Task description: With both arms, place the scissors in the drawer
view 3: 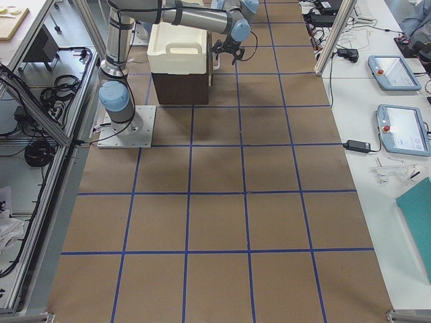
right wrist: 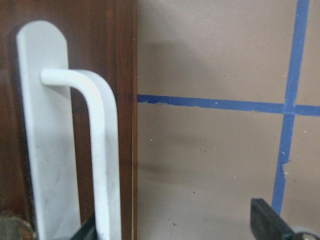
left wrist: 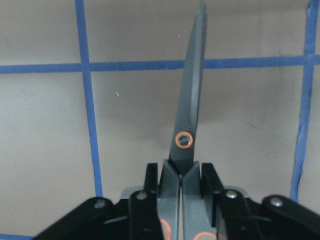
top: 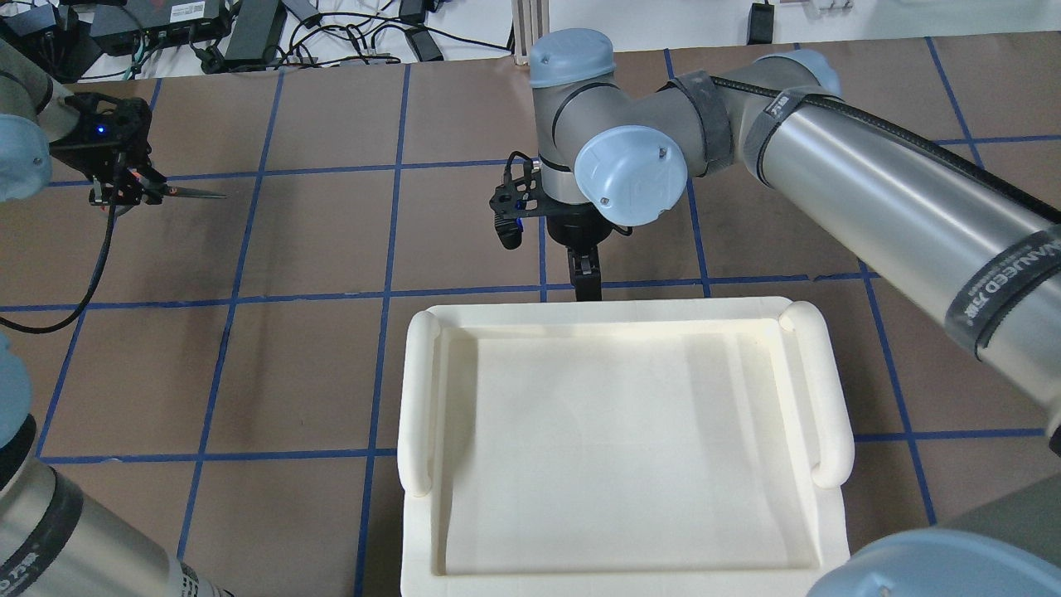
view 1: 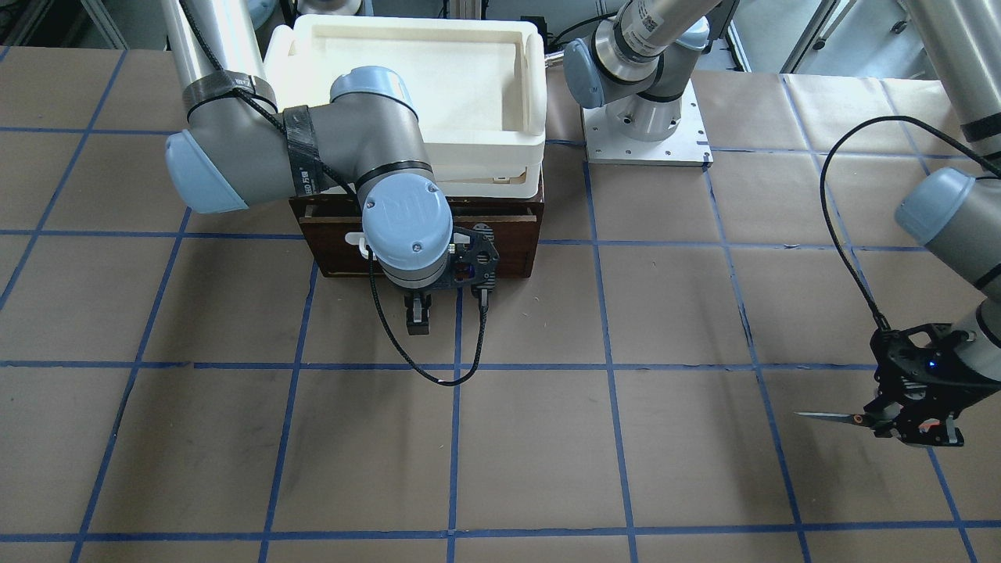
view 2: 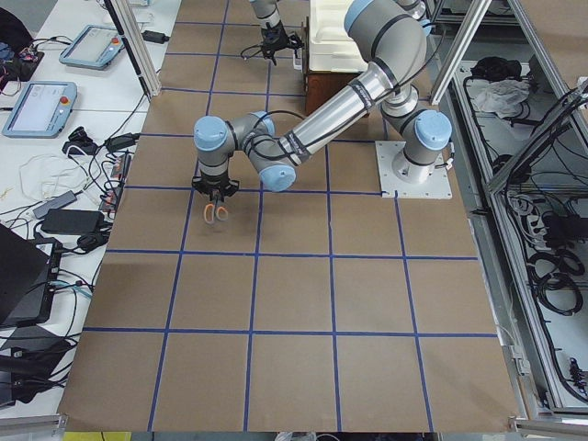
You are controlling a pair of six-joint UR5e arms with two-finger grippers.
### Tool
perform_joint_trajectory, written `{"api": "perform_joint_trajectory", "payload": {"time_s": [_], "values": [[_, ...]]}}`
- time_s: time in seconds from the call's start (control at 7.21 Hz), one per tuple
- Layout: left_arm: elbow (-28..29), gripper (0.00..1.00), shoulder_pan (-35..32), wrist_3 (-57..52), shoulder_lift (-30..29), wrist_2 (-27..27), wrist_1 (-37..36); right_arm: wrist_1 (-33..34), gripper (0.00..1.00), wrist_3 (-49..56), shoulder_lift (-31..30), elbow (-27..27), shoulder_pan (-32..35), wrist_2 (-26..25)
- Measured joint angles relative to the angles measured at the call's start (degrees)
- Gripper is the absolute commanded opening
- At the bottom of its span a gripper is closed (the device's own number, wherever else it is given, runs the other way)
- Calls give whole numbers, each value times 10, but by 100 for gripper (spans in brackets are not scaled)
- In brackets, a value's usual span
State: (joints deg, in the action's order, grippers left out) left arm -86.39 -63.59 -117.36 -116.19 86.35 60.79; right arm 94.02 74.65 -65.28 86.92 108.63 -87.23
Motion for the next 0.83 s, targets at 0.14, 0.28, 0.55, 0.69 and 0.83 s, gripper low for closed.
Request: {"api": "perform_joint_trajectory", "payload": {"time_s": [0.14, 0.28, 0.55, 0.69, 0.83], "values": [[0, 0, -14, 13, 26, 9, 21, 7, 100, 4, 1, -1, 0, -3], [0, 0, -24, 21, 48, 11, 36, 13, 100, 7, 3, -5, 0, -4], [-1, 0, -50, 47, 75, 17, 46, 12, 100, 9, 16, -28, -3, -5], [-1, 0, -56, 54, 84, 20, 47, 11, 100, 9, 24, -39, -5, -5], [-2, 0, -59, 58, 91, 21, 48, 10, 100, 7, 31, -46, -7, -5]]}}
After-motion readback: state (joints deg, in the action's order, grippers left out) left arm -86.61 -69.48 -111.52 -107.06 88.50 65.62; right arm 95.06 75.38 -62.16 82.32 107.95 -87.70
